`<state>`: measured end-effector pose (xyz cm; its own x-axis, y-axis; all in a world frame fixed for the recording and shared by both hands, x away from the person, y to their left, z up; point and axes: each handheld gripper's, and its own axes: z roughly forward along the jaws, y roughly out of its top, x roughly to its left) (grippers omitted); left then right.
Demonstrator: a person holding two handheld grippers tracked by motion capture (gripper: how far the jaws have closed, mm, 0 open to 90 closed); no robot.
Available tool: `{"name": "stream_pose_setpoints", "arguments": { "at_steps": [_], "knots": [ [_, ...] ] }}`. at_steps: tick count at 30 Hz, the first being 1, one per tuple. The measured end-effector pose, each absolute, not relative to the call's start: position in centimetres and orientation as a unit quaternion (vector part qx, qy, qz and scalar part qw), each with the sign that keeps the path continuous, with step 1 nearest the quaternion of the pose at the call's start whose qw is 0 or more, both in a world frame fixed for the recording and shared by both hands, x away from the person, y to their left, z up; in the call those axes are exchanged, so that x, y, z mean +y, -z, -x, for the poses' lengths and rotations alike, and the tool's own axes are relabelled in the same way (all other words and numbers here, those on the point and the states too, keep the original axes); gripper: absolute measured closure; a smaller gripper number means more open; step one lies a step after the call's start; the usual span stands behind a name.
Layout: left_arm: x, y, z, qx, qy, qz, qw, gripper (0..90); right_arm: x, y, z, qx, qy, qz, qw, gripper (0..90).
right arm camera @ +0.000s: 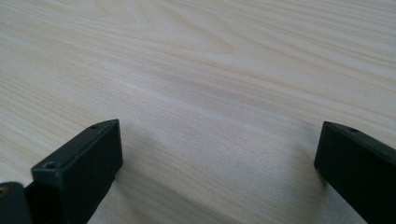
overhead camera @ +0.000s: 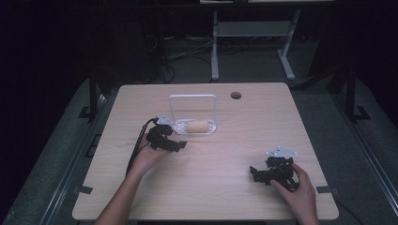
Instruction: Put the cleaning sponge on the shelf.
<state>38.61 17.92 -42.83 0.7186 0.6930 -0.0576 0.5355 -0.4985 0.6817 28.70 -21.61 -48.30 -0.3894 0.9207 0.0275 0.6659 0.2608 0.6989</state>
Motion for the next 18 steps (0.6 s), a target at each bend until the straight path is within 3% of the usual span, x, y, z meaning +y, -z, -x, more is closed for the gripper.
{"name": "stream_pose_setpoints", "arguments": {
  "at_steps": [18],
  "knots": [
    [21.6,42.4,-35.2,0.358,-0.140,-0.849,0.364,13.8,-21.6,48.3,-28.7,0.769,-0.322,-0.516,0.198,0.5]
  ]
}}
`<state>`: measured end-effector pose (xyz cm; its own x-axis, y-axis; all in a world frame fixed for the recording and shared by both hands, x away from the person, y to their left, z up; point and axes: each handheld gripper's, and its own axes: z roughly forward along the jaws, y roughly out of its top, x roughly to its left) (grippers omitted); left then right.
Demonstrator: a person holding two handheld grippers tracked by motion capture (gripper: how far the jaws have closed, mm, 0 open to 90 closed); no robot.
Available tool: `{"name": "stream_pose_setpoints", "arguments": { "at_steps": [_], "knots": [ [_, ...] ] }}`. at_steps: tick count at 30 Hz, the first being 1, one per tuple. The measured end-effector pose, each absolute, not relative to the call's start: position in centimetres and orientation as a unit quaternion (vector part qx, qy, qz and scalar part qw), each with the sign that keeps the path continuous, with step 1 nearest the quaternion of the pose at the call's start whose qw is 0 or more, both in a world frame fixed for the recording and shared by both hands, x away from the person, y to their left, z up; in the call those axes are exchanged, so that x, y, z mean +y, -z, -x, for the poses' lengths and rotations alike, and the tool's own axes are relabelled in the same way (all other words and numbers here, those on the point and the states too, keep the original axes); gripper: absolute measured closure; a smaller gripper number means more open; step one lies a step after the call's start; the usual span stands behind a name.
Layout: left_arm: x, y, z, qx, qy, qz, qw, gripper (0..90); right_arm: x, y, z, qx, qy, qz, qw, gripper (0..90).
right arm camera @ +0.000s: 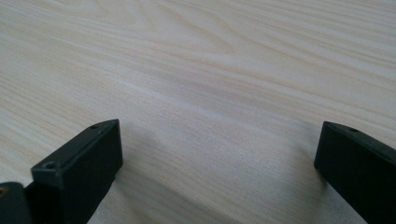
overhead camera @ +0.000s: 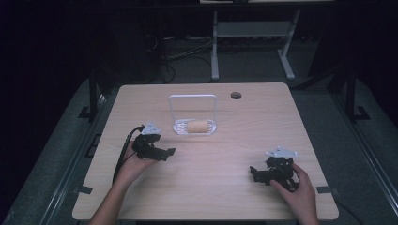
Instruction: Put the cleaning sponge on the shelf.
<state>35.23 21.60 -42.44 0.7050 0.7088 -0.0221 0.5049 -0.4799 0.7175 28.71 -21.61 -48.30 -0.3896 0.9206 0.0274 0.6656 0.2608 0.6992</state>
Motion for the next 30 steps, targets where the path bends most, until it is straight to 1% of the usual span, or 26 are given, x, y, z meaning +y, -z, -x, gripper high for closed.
{"name": "stream_pose_setpoints", "arguments": {
  "at_steps": [18,30],
  "knots": [
    [25.9,43.2,-32.0,0.380,-0.155,-0.836,0.363,14.0,-21.6,48.3,-28.7,0.769,-0.322,-0.516,0.198,0.5],
    [28.0,43.9,-29.8,0.388,-0.165,-0.834,0.355,14.0,-21.6,48.3,-28.7,0.768,-0.322,-0.517,0.197,0.5]
  ]
}}
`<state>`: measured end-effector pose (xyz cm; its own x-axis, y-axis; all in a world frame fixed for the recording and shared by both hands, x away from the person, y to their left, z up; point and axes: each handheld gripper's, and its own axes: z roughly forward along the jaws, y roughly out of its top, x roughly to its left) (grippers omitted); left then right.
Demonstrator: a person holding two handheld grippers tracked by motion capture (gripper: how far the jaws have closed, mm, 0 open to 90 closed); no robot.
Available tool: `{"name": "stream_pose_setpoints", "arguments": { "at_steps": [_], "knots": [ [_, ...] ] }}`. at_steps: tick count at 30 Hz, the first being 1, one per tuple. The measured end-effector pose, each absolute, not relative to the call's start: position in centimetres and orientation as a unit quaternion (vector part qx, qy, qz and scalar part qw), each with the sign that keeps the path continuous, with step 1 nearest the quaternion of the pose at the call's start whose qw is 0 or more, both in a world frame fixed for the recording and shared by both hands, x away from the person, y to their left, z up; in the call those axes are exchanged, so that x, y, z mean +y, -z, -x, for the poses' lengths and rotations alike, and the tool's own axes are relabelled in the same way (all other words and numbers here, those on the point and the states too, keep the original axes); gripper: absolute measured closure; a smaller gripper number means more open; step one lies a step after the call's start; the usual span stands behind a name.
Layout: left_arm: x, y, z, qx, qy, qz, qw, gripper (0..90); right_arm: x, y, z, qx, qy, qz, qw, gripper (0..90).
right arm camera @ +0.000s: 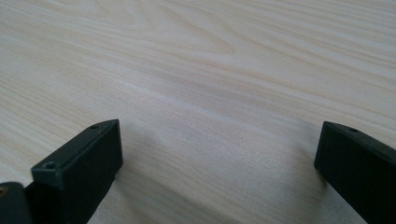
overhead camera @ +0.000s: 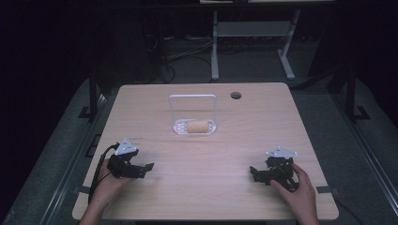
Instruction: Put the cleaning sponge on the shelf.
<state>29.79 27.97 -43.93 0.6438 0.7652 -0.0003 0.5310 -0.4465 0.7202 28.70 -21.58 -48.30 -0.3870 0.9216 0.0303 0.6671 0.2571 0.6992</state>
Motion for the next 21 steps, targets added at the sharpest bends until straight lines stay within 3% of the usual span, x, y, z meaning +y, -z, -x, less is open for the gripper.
{"name": "stream_pose_setpoints", "arguments": {
  "at_steps": [21],
  "knots": [
    [30.4,46.4,-27.7,0.402,-0.167,-0.837,0.333,13.6,-21.6,48.3,-28.7,0.768,-0.322,-0.517,0.198,0.5]
  ]
}}
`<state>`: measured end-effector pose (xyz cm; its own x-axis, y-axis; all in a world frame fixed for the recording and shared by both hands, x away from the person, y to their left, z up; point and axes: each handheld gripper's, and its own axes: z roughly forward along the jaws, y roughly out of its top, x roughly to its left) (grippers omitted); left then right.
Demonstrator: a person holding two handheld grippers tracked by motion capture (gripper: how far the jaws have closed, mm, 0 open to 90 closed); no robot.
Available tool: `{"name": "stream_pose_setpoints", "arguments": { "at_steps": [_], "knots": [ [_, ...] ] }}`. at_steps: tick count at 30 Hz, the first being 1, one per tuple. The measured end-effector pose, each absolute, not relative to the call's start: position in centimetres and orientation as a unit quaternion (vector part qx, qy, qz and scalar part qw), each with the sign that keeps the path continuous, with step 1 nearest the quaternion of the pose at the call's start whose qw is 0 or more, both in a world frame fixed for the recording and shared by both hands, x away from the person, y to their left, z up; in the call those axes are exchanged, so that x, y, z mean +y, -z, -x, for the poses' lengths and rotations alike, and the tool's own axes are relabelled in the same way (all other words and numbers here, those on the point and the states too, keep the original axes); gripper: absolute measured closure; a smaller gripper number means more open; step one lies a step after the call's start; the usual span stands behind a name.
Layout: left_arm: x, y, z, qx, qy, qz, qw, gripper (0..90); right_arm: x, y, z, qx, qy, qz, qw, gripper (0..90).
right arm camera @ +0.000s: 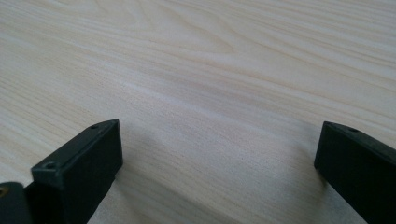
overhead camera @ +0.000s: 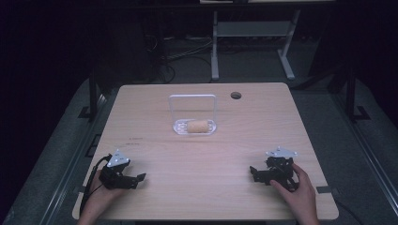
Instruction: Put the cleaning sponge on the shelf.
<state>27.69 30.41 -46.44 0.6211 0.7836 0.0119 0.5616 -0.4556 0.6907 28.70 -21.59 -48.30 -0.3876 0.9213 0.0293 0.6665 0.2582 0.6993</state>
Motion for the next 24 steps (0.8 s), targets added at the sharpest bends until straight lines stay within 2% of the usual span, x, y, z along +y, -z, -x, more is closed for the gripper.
{"name": "stream_pose_setpoints", "arguments": {
  "at_steps": [24],
  "knots": [
    [30.74,47.49,-27.40,0.392,-0.172,-0.831,0.355,12.8,-21.59,48.29,-28.70,0.769,-0.321,-0.517,0.198,0.5]
  ]
}}
